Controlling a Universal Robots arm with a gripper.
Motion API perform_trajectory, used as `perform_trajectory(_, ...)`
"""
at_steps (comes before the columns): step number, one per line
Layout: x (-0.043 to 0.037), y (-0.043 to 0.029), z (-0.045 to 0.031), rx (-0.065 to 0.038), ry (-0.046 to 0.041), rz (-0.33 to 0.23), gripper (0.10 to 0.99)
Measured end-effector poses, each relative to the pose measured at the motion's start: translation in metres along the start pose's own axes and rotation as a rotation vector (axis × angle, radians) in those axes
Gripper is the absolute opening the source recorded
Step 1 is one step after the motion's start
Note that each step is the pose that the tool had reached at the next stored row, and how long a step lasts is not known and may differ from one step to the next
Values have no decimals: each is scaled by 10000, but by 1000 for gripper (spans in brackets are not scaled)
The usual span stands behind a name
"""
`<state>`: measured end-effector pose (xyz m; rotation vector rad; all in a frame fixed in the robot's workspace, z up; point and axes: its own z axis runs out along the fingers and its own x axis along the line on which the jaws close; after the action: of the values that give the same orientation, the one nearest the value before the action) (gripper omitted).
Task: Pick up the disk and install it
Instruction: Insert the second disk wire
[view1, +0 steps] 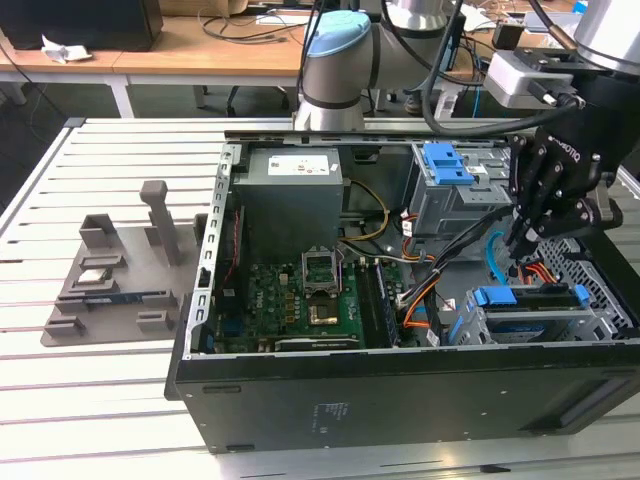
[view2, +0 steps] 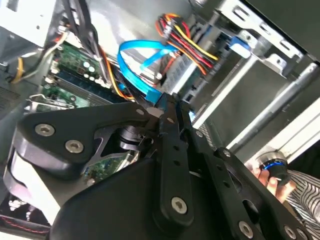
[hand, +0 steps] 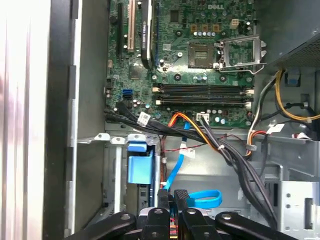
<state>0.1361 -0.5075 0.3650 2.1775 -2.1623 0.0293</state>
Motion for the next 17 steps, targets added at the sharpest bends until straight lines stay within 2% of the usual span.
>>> perform_trajectory(2,144,-12,65,0,0,1,161)
perform_trajectory(3,166,-45,88,0,5,1,161)
perform_trajectory(4,166,-112,113,-1,12,1,161)
perform_trajectory(6,165,-165,137,-1,14,-1,161)
perform_trajectory(17,170,-180,240,-2,14,-3,161)
